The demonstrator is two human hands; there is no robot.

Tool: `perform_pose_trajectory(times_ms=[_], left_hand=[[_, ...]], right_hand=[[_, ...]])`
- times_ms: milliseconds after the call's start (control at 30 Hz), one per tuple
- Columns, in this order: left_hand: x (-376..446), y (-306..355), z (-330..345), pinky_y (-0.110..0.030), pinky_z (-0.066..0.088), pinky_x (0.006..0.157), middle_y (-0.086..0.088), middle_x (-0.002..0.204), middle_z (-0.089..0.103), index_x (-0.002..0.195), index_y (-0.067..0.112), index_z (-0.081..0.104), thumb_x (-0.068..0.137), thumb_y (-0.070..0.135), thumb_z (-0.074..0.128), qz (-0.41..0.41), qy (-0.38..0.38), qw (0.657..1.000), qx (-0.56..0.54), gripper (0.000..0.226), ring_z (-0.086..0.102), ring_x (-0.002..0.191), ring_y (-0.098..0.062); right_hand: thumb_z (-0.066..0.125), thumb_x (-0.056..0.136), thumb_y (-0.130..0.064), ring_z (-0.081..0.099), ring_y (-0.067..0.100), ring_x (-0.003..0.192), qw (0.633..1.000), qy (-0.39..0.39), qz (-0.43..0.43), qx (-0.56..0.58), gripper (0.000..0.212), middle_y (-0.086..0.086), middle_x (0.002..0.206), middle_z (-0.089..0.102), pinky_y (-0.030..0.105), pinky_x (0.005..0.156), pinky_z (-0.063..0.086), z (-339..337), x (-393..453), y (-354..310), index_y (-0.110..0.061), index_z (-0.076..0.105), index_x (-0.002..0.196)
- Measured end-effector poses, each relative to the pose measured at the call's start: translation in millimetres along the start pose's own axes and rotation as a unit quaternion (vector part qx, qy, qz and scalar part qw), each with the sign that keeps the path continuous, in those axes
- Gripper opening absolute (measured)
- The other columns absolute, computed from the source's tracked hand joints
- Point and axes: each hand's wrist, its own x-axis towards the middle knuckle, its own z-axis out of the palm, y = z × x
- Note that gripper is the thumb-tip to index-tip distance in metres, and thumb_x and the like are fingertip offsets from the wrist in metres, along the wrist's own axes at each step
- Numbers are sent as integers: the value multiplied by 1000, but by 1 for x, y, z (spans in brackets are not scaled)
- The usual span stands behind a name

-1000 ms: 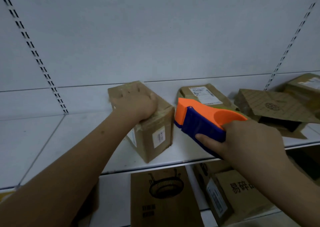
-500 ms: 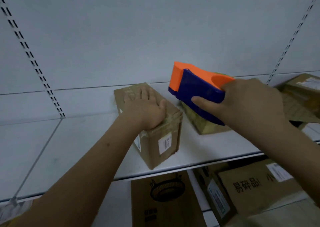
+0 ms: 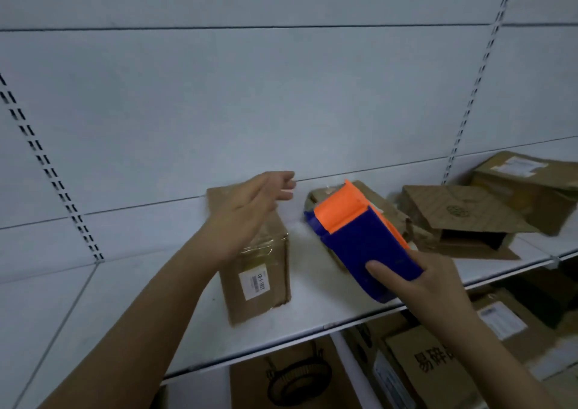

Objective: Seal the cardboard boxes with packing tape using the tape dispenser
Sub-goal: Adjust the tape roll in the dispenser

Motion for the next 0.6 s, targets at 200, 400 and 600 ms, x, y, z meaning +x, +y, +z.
perform_pose_trajectory(times_ms=[200,400,600], left_hand=[[-12,38,56,-29,55,94,10,119,70,120,35,65,95,58,47,-39,-158,982,-98,39,66,111,-6],[-19,51,82,-20,56,80,9,104,75,106,27,72,82,35,60,2,-178,976,-125,27,70,95,-7],[-14,58,100,-22,57,76,6,104,76,97,30,80,82,38,62,-35,-229,963,-141,25,72,96,-12]], right_hand=[[64,58,-79,66,1,69,996,1,-58,61,55,-14,79,71,18,59,53,-15,-25,24,-33,67,89],[55,72,-82,63,0,78,993,18,-119,-2,54,-12,84,67,13,60,48,-42,-42,46,-33,66,92],[63,78,-70,64,0,83,988,20,-154,17,41,-14,93,67,18,61,52,-63,-56,63,-34,70,96]])
